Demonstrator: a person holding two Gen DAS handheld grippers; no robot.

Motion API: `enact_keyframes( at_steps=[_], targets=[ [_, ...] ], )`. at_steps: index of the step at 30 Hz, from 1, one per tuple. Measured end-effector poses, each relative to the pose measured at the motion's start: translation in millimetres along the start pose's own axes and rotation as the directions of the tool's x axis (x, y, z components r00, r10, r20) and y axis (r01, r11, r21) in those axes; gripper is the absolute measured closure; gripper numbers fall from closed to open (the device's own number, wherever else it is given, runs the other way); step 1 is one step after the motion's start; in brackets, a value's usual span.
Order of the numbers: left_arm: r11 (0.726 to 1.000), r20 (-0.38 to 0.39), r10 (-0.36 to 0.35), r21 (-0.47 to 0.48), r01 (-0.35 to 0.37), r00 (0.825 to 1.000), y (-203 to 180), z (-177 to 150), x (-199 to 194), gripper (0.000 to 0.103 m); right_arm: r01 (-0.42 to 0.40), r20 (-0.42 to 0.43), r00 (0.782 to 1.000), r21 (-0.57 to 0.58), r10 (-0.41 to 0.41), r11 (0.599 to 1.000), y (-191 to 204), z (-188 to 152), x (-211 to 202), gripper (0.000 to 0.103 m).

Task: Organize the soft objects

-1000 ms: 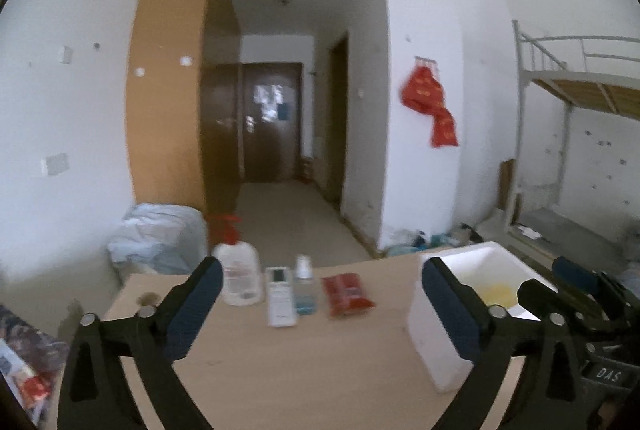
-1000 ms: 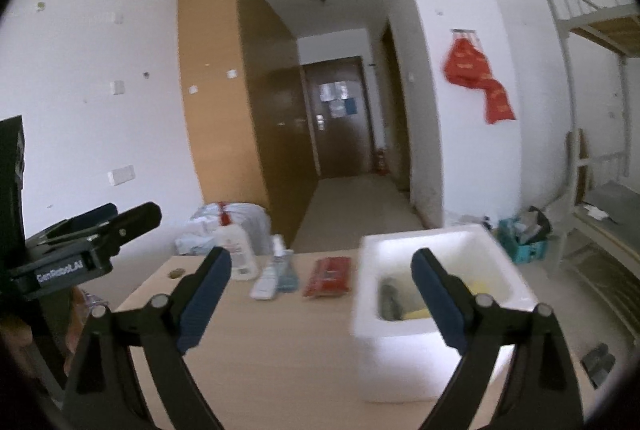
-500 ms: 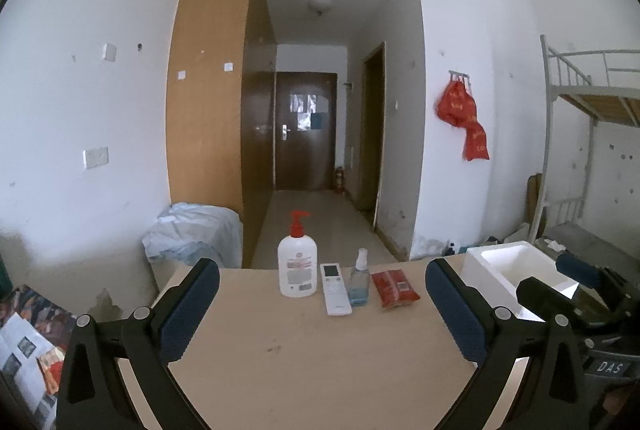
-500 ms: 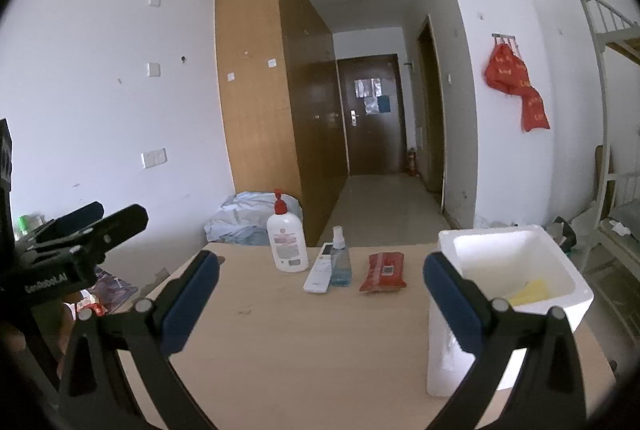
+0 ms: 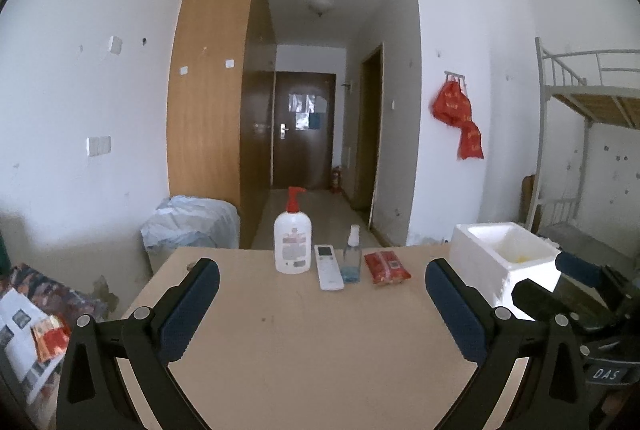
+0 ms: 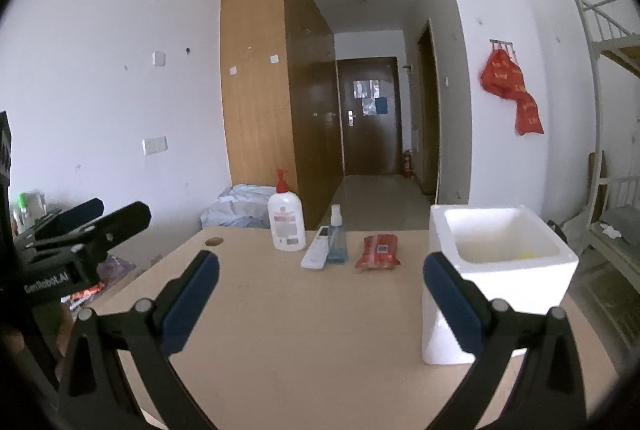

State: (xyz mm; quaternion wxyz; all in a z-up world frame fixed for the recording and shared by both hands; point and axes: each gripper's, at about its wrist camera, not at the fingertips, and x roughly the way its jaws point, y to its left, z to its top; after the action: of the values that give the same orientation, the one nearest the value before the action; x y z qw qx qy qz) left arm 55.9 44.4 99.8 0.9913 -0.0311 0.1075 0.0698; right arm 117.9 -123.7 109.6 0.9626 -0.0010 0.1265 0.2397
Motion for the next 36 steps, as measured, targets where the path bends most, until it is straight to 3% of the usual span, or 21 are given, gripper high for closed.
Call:
enact_keyframes(
  at_steps=[11, 20, 25, 36],
  targets=[
    [0.999, 0.006, -0.028, -0.014, 0.028, 1.000, 0.0, -53.3, -38.1, 0.000, -0.011, 0.045, 0.999, 0.012, 0.010, 1.000, 3.0, -43.8, -30.0, 0.000],
    [1.000, 0.008, -0.003, 0.005, 0.003, 1.000, -1.3, -96.3, -67.3, 0.000, -0.026, 0.036, 0.999, 0.008, 0.026, 1.000, 15.6, -75.4, -54.2, 0.000],
    [1.000, 0.010, -0.003, -0.002, 0.003, 1.000, 1.6, -100.2, -72.2, 0.000, -0.031, 0.041, 0.999, -0.008, 0.031, 0.999, 22.0, -76.2, -56.9, 0.000],
    [0.999, -0.007, -0.037, -0.012, 0.037, 0.999, -3.8, -96.1, -60.4, 0.000, 0.040, 0.040, 0.998, 0.008, -0.041, 0.999, 11.1, -78.4, -60.7, 0.000]
  ],
)
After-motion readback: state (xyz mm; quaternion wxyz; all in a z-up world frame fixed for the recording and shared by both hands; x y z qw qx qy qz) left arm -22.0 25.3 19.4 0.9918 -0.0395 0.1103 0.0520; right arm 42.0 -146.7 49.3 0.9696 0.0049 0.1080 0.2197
